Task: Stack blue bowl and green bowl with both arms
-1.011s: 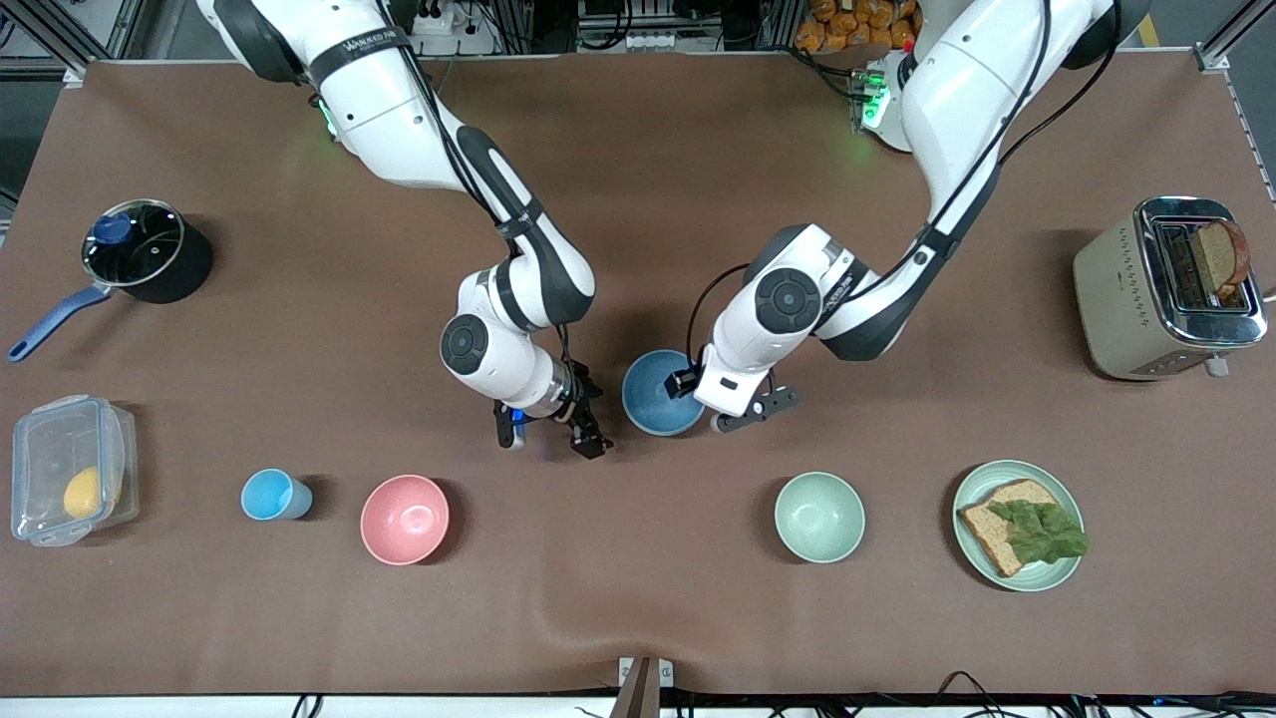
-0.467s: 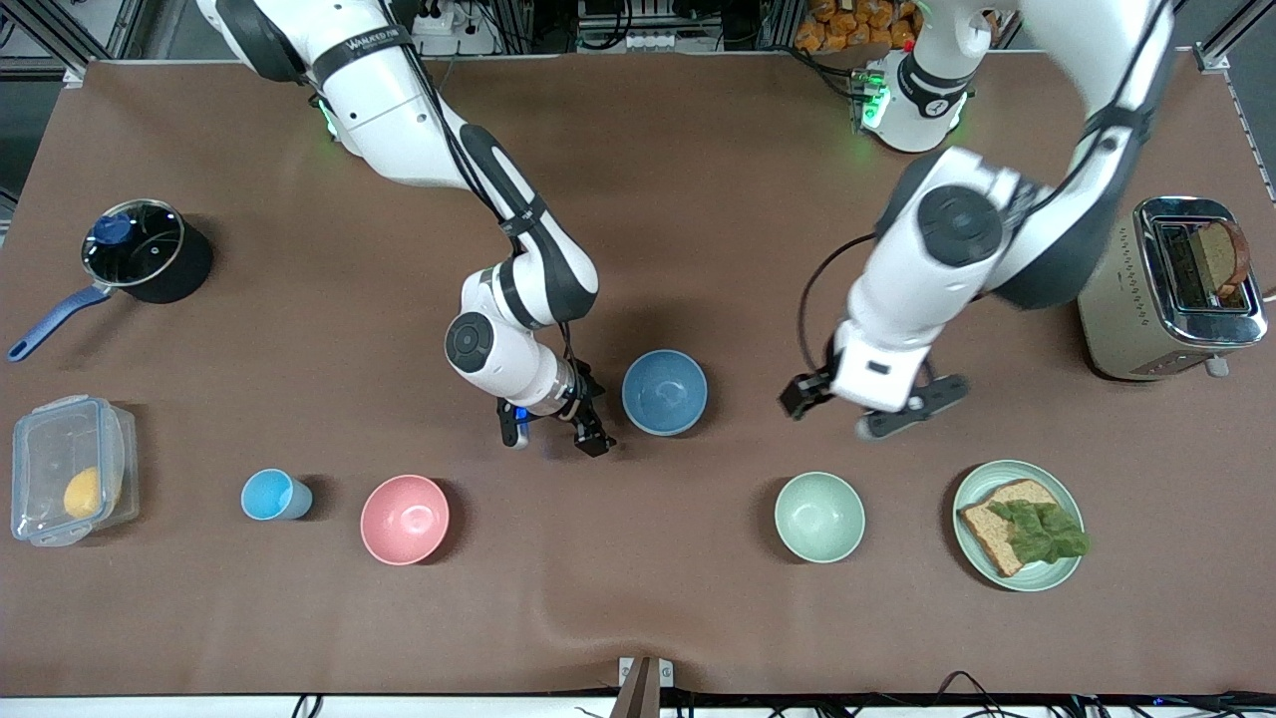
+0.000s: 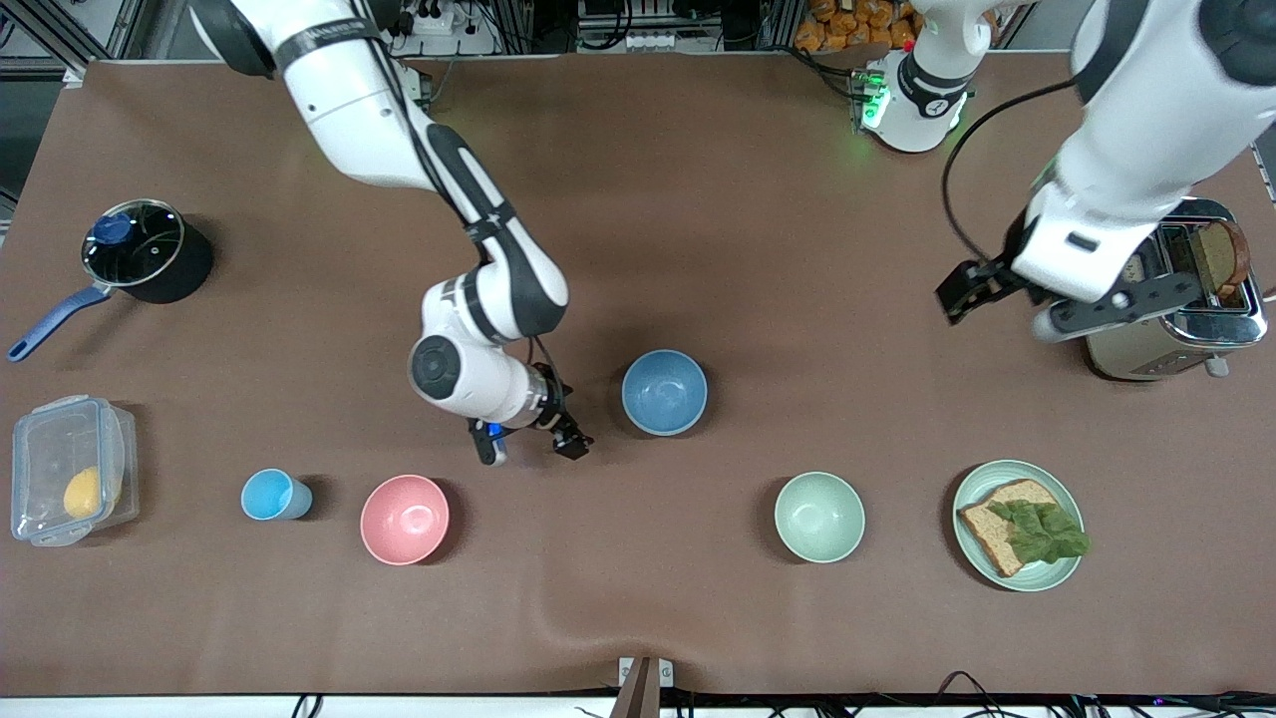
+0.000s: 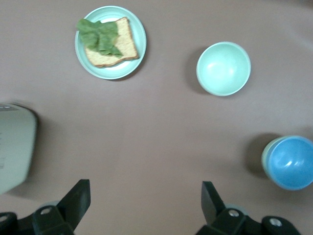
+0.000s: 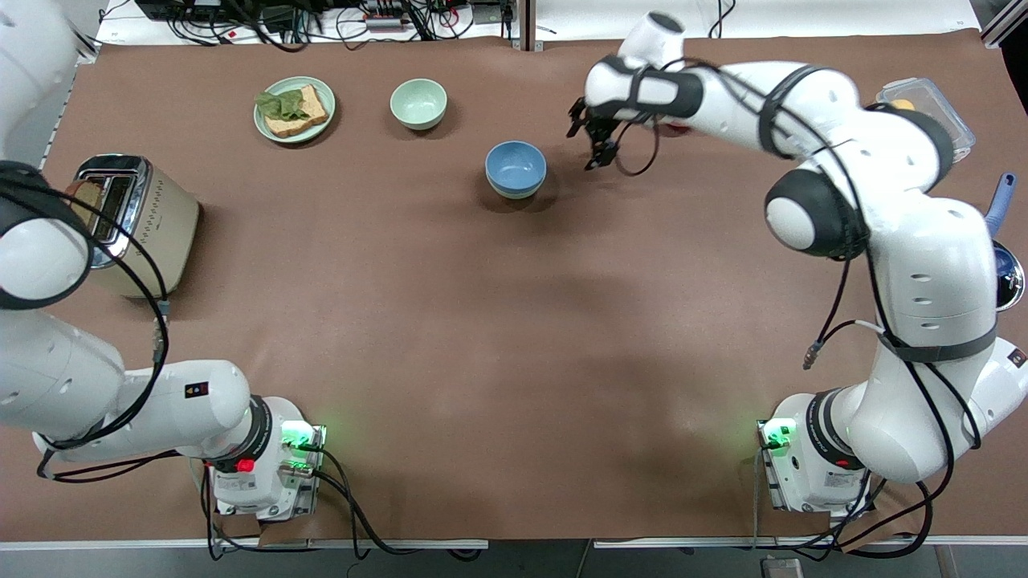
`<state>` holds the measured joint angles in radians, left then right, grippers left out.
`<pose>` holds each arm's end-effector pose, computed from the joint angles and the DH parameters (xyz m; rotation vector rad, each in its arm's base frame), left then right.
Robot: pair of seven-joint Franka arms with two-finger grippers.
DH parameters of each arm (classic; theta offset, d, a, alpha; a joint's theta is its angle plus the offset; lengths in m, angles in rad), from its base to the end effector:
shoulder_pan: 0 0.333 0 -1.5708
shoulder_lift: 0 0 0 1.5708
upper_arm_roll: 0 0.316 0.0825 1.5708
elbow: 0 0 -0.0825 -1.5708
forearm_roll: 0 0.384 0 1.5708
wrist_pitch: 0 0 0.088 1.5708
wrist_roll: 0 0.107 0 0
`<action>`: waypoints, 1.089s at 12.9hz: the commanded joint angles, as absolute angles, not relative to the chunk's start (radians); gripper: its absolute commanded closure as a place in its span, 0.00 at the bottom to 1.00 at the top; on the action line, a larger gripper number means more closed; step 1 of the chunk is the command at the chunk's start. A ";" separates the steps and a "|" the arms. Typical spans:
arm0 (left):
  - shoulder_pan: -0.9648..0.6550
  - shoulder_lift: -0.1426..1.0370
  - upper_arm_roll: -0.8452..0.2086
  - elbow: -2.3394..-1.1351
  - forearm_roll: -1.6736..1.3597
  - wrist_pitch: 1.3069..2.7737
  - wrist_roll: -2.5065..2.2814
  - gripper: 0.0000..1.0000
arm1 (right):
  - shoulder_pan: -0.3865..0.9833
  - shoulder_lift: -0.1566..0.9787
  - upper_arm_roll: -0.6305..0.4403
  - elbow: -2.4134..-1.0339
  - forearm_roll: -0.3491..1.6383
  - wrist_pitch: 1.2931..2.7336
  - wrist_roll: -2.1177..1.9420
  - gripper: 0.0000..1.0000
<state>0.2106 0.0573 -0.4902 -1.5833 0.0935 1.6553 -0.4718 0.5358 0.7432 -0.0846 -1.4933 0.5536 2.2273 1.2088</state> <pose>0.5593 -0.1431 0.5976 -3.0737 -0.2871 -0.0684 0.6338 0.3367 0.2339 -2.4537 1.4682 0.4062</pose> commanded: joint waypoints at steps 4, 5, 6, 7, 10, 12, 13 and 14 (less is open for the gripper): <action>0.261 -0.061 -0.408 -1.597 -0.008 1.569 -0.217 0.00 | 0.301 0.534 -0.072 -1.545 0.428 1.774 0.691 0.00; 0.212 -0.061 -0.343 -1.592 -0.008 1.556 -0.198 0.00 | 0.275 0.490 -0.072 -1.571 0.373 1.726 0.625 0.00; 0.180 -0.057 -0.290 -1.585 -0.008 1.548 -0.168 0.00 | 0.256 0.429 -0.072 -1.610 0.318 1.694 0.554 0.00; 0.176 -0.057 -0.273 -1.583 -0.006 1.545 -0.143 0.00 | 0.230 0.375 -0.072 -1.641 0.289 1.660 0.493 0.00; 0.166 -0.064 -0.233 -1.583 0.005 1.525 -0.120 0.00 | 0.096 0.258 -0.072 -1.644 0.250 1.522 0.207 0.00; 0.161 -0.067 -0.215 -1.583 -0.003 1.525 -0.110 0.00 | 0.031 0.177 -0.071 -1.644 0.207 1.502 0.057 0.00; 0.161 -0.074 -0.215 -1.583 -0.006 1.525 -0.109 0.00 | 0.029 0.134 -0.071 -1.644 0.168 1.506 0.040 0.00; 0.163 -0.077 -0.209 -1.585 -0.006 1.525 -0.117 0.00 | 0.046 0.089 -0.064 -1.647 0.090 1.509 0.041 0.00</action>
<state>0.1729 -0.0520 -0.2289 -1.5813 0.0154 1.5416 -0.1355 0.0311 0.1932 -0.0921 -1.5913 0.1864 1.4928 0.0585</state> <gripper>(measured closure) 0.000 0.000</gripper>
